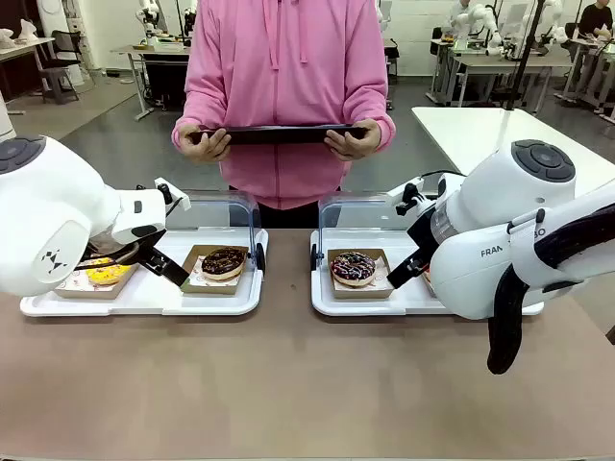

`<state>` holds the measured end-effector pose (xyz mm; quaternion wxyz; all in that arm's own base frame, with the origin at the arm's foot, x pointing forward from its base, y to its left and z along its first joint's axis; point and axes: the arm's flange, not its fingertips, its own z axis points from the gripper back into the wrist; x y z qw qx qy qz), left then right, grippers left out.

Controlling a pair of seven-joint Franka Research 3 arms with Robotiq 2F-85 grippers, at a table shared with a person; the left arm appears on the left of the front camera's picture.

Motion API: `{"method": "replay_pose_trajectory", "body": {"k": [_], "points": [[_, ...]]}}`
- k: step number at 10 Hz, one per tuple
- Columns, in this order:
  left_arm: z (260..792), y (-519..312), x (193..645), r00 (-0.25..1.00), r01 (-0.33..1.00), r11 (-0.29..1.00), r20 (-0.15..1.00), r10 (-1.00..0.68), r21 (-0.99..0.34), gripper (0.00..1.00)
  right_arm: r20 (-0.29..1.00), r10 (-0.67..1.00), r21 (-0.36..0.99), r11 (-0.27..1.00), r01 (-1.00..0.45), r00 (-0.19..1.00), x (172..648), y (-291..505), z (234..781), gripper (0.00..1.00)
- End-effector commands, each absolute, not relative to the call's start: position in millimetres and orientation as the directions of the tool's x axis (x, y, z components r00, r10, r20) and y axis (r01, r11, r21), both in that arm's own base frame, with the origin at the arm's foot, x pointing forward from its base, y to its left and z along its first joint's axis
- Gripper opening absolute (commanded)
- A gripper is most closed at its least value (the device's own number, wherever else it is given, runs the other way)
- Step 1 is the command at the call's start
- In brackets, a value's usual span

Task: Provide the desired donut to the person.
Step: Pick up and lift the Paper togo box containing the Donut pointed at by the person.

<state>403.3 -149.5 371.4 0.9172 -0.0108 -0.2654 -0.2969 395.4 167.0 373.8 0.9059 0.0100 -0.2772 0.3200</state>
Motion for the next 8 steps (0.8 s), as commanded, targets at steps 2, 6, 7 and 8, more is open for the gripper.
{"method": "replay_pose_trajectory", "body": {"k": [2, 6, 7, 8], "points": [[371.4, -149.6, 403.3, 0.682, 0.551, 0.823, 0.494, -0.539, 0.138, 1.00, 0.509, 0.574, -0.159, 0.795, -0.585, 0.641, 395.4, 167.0, 373.8, 1.00], [371.4, -149.6, 403.3, 0.682, 0.551, 0.823, 0.494, -0.539, 0.138, 1.00, 0.509, 0.574, -0.159, 0.795, -0.585, 0.641, 395.4, 167.0, 373.8, 1.00], [371.4, -149.6, 403.3, 0.682, 0.551, 0.823, 0.494, -0.539, 0.138, 1.00, 0.509, 0.574, -0.159, 0.795, -0.585, 0.641, 395.4, 167.0, 373.8, 1.00], [371.4, -149.6, 403.3, 0.682, 0.551, 0.823, 0.494, -0.539, 0.138, 1.00, 0.509, 0.574, -0.159, 0.795, -0.585, 0.641, 395.4, 167.0, 373.8, 1.00]]}}
